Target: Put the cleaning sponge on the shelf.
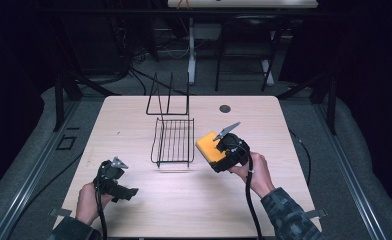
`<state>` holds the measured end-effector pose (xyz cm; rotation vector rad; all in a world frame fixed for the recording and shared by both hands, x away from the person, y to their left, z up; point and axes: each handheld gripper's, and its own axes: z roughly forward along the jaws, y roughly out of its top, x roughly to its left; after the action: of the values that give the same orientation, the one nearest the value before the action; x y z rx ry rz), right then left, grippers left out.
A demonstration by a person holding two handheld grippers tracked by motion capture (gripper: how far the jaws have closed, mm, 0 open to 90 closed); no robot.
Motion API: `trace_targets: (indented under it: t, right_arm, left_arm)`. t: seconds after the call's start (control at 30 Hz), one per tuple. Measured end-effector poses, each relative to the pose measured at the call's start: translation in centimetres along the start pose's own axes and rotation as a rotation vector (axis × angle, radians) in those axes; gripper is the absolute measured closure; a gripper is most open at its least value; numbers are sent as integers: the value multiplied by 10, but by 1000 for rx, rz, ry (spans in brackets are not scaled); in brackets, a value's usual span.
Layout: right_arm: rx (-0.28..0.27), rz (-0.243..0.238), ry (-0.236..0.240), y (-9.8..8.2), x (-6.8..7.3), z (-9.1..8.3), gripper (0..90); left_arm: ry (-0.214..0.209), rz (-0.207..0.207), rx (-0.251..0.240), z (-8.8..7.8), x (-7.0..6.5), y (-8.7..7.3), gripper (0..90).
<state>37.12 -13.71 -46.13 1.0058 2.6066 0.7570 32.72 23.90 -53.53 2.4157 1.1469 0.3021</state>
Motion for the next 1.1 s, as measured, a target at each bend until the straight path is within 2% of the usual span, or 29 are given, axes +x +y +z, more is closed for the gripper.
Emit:
trace_targets:
  t: [0.43,1.1]
  right_arm:
    - [-22,-33,0,22,3,4,221]
    - [-56,-61,43,46,19,20,223]
  left_arm:
    - [-7,11,-6,0,-1,1,71]
    - [-15,7,-16,-1,-1,1,58]
